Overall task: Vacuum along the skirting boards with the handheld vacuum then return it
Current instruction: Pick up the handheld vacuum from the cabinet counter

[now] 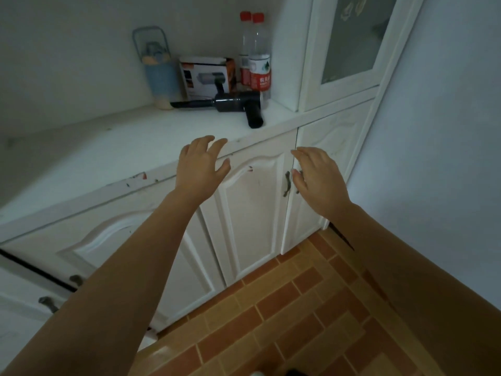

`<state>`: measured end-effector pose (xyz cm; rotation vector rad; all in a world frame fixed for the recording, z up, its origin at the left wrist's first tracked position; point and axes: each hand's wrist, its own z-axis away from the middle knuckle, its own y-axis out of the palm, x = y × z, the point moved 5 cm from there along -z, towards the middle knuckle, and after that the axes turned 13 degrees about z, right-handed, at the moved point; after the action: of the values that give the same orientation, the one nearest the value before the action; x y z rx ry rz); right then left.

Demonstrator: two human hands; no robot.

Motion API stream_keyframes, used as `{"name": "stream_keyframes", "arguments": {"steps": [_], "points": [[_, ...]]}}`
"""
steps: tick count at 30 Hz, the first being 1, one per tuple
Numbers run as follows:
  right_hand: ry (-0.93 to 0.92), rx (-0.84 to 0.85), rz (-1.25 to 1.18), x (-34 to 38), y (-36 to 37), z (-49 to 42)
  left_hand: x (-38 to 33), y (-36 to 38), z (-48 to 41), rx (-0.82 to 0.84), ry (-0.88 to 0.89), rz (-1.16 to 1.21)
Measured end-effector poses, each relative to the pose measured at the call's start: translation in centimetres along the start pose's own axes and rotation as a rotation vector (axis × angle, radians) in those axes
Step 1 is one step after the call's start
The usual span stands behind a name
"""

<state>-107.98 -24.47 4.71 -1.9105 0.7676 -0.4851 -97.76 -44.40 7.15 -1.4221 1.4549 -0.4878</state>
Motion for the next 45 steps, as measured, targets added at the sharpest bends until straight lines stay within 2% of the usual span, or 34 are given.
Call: {"name": "stream_keyframes", "arguments": {"steps": [11, 16, 19, 24, 30, 39, 45], "points": [[-0.102, -0.087, -0.022, 0.8, -2.6, -8.9, 2.1, -3.7, -5.5, -0.106, -0.069, -0.049], [-0.096, -0.046, -0.052, -0.5, -1.8, -11.8, 3.0, -2.6, -7.4, -0.075, -0.135, -0.064], [-0.078, 0.056, -0.082, -1.4, 0.0, -13.8, 3.9, -1.4, -8.5, -0.031, -0.186, -0.079], [-0.001, 0.233, -0.208, -2.3, 3.9, -17.7, 5.8, 0.4, -10.8, 0.036, -0.282, -0.078], [0.127, 0.343, -0.348, -1.5, 8.0, -22.0, 7.5, 2.1, -12.8, 0.063, -0.343, -0.067], [0.310, 0.387, -0.233, 0.2, 12.4, -25.4, 10.2, 2.7, -12.5, 0.071, -0.388, -0.116], [0.393, 0.400, -0.283, 1.0, 13.4, -26.1, 10.9, 2.8, -12.6, 0.063, -0.407, -0.131]]}}
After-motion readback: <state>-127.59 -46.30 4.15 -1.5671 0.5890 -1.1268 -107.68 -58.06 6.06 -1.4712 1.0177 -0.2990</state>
